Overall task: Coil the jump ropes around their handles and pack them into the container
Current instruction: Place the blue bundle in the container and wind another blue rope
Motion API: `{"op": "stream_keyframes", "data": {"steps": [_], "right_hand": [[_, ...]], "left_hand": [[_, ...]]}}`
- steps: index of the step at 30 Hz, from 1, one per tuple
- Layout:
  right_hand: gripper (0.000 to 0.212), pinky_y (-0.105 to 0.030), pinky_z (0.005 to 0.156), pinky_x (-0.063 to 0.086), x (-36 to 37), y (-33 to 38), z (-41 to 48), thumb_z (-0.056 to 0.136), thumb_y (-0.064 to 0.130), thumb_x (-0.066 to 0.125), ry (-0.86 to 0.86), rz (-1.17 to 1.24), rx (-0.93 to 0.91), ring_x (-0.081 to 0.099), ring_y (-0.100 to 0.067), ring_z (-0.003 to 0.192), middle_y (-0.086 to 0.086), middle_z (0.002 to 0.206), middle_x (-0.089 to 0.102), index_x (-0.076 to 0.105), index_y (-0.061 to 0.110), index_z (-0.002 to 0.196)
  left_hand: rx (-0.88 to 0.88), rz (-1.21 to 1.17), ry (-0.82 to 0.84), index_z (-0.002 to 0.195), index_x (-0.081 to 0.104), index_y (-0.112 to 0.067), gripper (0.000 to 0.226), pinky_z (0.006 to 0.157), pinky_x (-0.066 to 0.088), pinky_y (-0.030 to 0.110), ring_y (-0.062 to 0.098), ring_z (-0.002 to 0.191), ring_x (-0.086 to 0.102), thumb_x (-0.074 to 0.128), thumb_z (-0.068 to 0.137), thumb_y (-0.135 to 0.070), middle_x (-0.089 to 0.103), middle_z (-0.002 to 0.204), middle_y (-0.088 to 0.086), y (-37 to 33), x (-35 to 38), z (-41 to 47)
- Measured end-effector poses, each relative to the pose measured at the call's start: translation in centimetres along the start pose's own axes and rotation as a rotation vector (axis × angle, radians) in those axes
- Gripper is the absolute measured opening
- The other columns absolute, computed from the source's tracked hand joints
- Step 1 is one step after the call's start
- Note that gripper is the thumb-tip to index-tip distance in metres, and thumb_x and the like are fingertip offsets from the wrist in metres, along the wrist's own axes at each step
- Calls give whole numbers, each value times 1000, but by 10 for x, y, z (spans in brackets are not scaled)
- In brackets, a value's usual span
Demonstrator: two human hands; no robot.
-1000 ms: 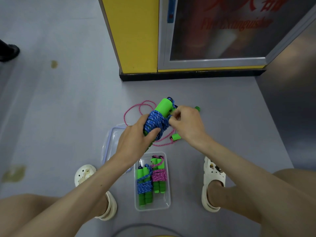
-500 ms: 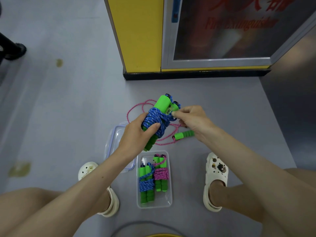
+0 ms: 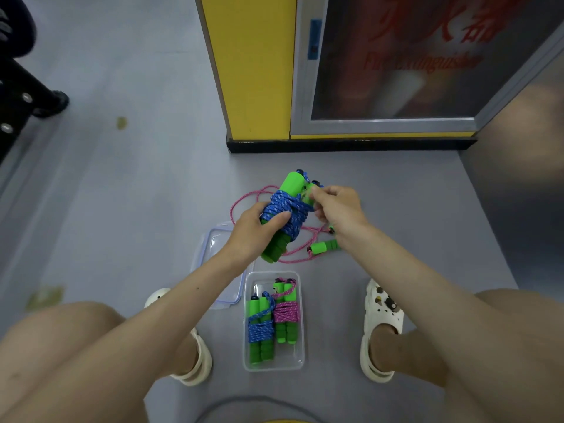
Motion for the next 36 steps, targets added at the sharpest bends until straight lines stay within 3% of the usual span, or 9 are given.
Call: {"op": "stream_keyframes", "data": {"steps": [3, 7, 11, 15, 19, 24, 29, 33, 36], "right_hand": [[14, -23, 57, 47, 0, -9, -11, 93, 10, 53, 36, 52, 91, 56, -14, 58, -7, 69, 57, 59, 8, 81], [25, -31, 71, 54, 20, -28, -39, 93, 28, 58, 199, 174, 204, 64, -15, 82, -3, 84, 65, 64, 8, 105], [51, -36, 70, 57, 35, -45, -54, 81, 40, 72, 217, 338, 289, 68, -20, 81, -12, 98, 70, 61, 2, 113], [52, -40, 66, 58, 30, -72, -54, 77, 28, 78, 138, 344, 385, 69, -30, 80, -19, 100, 69, 55, 1, 115], [39, -43, 82, 56, 31, -93, -49, 75, 16, 77, 343, -81, 319, 67, -30, 87, -17, 97, 69, 62, -1, 106], [32, -33, 66, 49, 50, -104, -47, 65, 29, 78, 620, -1048, -138, 61, -22, 77, -5, 82, 64, 62, 11, 85], [37, -31, 66, 46, 68, -125, -28, 67, 30, 77, 687, -1134, -291, 61, -26, 81, -9, 90, 66, 65, 11, 96], [68, -37, 97, 35, 66, -136, -5, 74, 42, 74, 459, -1210, -448, 51, -30, 115, -11, 122, 57, 50, 11, 129], [61, -35, 99, 36, 58, -155, 8, 83, 36, 69, 313, -877, -212, 49, -31, 119, -16, 127, 54, 48, 5, 131]], "left_hand": [[-26, -39, -29, 121, 53, -19, 34, 82, 56, 48, 29, 89, 68, 61, 91, -34, 68, 109, 8, 1, 1, -9], [104, 294, -72, 138, 39, -21, 50, 83, 47, 30, 17, 98, 58, 57, 93, -33, 56, 112, -5, -9, 5, -29], [158, 491, 84, 145, 23, -27, 72, 83, 53, 39, 27, 90, 61, 63, 86, -42, 43, 113, 7, -1, 20, -50], [143, 390, 255, 140, 33, -19, 56, 82, 49, 21, 16, 96, 57, 59, 92, -32, 43, 106, 1, 5, 27, -62], [189, 616, 176, 139, 35, -16, 59, 86, 47, 31, 22, 108, 53, 63, 90, -32, 49, 123, 9, 16, 7, -49], [447, 1259, 296, 146, 27, -18, 81, 109, 23, 36, 26, 137, 27, 70, 79, -30, 27, 149, 7, 56, 21, -37], [186, 1168, 411, 120, 50, -12, 44, 88, 39, 34, 30, 109, 58, 64, 84, -32, 63, 119, 9, 105, 39, -16], [-146, 932, 326, 114, 54, -8, 42, 78, 45, 33, 33, 105, 60, 66, 82, -31, 63, 115, 14, 147, 29, -1], [-442, 654, 247, 117, 59, -4, 45, 84, 47, 32, 30, 106, 61, 71, 79, -25, 64, 116, 15, 198, 21, -6]]}}
Point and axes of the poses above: each hand's wrist, its own z-axis towards the middle knuckle, its own x-axis out of the palm, y = z × x, the point moved 5 cm from there along z, towards the middle knuckle
